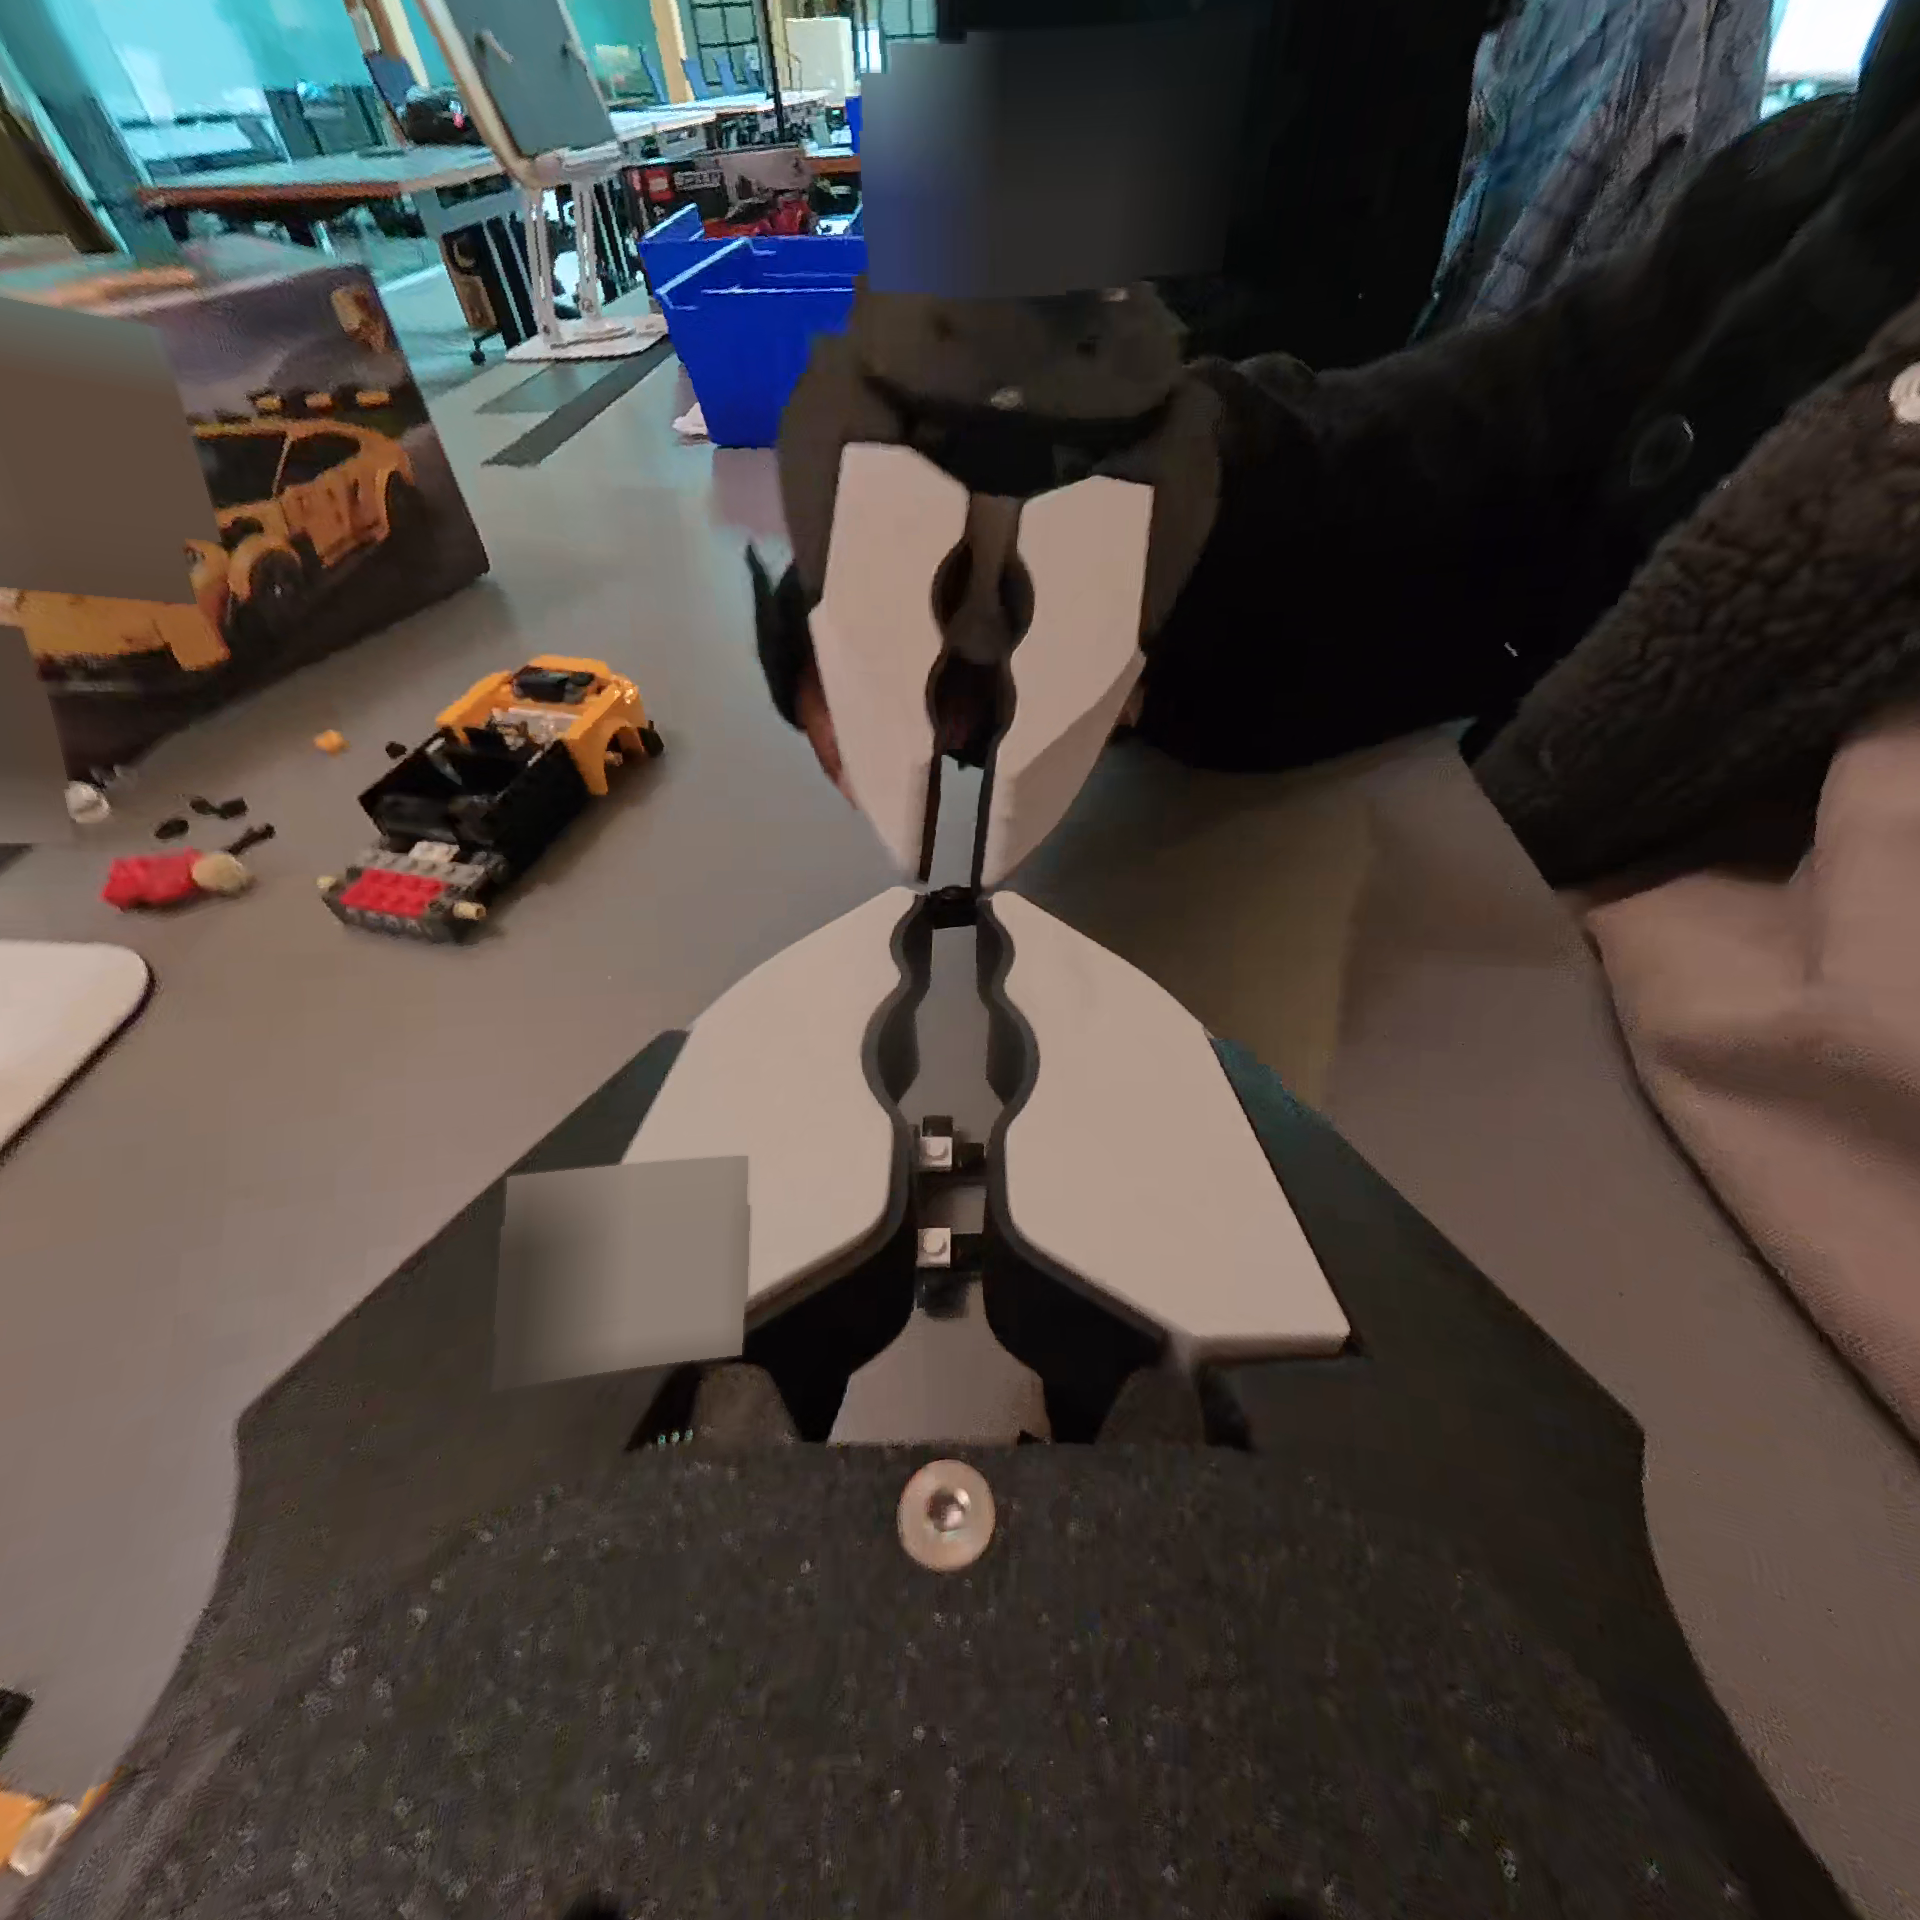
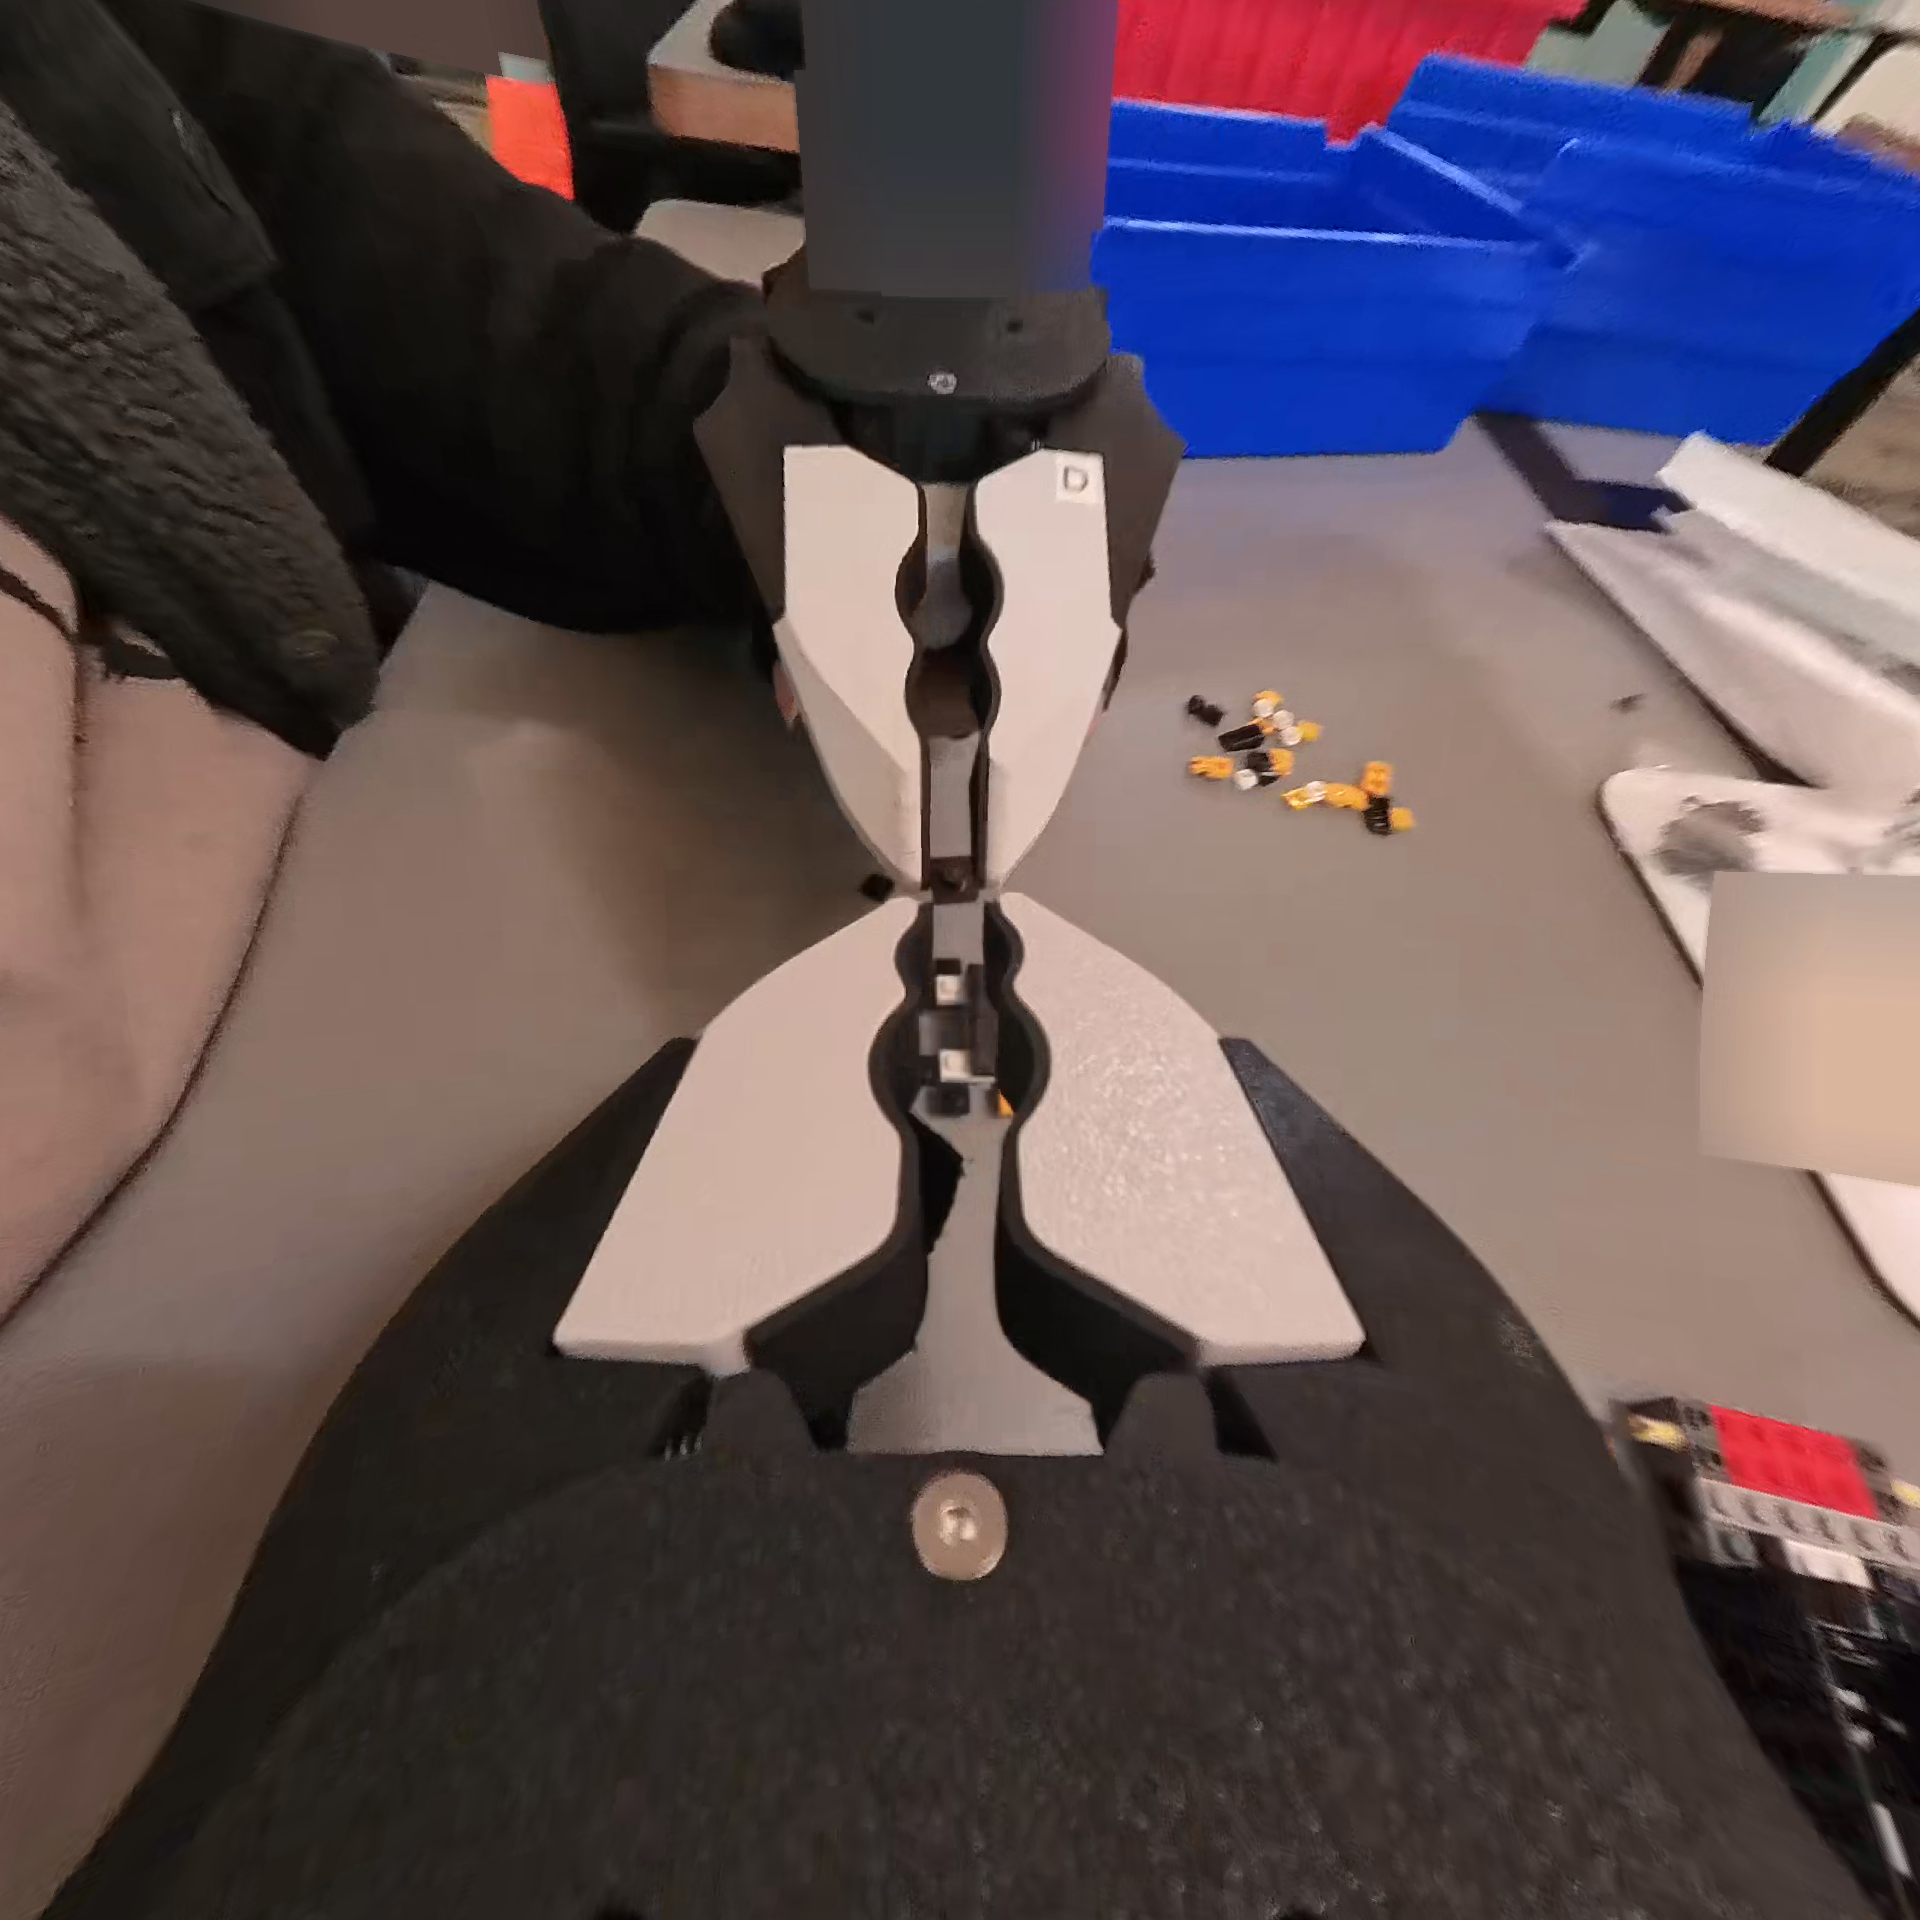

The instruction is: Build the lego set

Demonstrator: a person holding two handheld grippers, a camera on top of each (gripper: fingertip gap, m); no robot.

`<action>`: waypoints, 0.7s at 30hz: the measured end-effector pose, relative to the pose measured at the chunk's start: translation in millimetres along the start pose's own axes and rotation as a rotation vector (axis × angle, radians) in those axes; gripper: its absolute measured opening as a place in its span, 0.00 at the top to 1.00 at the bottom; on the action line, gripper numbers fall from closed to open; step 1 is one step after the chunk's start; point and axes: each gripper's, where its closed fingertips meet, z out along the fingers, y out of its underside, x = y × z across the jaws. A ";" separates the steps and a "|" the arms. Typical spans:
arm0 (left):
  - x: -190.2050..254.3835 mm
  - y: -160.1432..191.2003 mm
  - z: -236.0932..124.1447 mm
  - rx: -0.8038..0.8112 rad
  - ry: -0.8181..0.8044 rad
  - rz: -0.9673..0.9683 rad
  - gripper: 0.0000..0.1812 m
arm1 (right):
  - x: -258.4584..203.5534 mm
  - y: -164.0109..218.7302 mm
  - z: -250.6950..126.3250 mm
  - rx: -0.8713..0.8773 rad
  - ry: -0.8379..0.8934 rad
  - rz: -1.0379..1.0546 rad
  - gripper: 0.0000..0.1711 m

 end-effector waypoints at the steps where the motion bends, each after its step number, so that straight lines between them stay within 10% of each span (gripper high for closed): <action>1: 1.9 0.0 0.7 -0.005 0.000 0.021 0.96 | -1.5 1.4 1.4 -0.006 -0.009 0.001 0.95; 21: 3.0 6.3 2.4 -0.052 -0.013 0.075 0.96 | -3.3 1.0 2.4 -0.024 -0.010 -0.001 0.96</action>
